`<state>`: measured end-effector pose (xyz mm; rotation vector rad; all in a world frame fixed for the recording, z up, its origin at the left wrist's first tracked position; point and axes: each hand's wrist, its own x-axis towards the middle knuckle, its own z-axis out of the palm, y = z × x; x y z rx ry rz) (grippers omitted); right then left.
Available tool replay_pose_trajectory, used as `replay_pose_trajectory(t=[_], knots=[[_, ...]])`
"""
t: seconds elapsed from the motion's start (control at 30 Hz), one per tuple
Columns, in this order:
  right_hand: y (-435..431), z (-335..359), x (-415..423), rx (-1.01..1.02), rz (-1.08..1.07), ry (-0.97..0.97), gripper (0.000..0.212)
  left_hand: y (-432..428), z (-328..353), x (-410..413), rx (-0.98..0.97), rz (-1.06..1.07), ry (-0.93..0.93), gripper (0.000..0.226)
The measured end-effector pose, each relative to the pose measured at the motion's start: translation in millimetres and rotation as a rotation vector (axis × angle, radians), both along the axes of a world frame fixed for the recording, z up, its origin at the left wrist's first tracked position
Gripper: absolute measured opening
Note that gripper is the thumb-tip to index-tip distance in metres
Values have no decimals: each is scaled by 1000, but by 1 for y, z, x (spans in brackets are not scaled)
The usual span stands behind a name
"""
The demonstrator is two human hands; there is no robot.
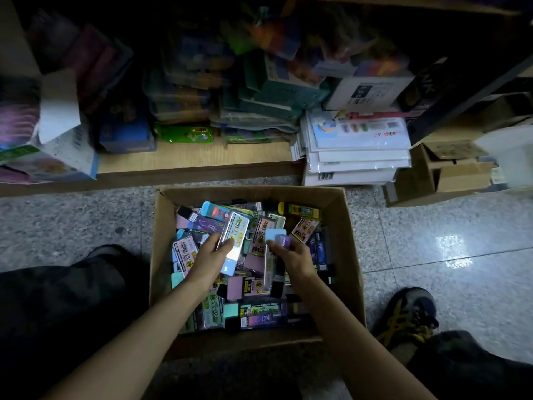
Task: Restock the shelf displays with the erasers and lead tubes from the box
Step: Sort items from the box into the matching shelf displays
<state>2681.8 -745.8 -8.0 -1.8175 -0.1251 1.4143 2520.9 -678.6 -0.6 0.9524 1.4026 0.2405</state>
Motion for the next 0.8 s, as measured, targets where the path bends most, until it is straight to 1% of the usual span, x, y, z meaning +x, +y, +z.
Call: replay_pose_trajectory(t=[0.07,0.1,0.13,0.2,0.23,0.27,0.33,0.37,0.47,0.57,0.7,0.8], knots=[[0,14,4,71,16,-2,30,1,13,8,-29,-32,-56,67],[2,22,5,112,11,-17,30,0,22,13,-42,-73,-87,72],[3,30,6,158,-6,-40,30,-2,32,17,-43,-116,-125,70],[6,48,9,245,-51,-90,26,-5,52,26,-26,-204,-187,45],[7,57,10,287,-70,-107,21,-7,58,30,3,-245,-202,37],[9,66,10,323,-86,-123,16,-9,61,33,42,-274,-208,39],[10,83,11,364,-101,-192,12,-11,69,40,108,-292,-199,49],[10,91,11,372,-96,-234,11,-12,75,43,133,-289,-209,48],[8,115,11,386,-88,-313,7,-12,94,46,205,-286,-245,30],[10,143,18,400,-68,-346,13,-9,113,47,258,-253,-280,16],[15,188,30,472,6,-413,17,0,146,45,300,-225,-365,16],[20,224,41,576,-34,-400,16,12,176,42,350,-223,-404,14]])
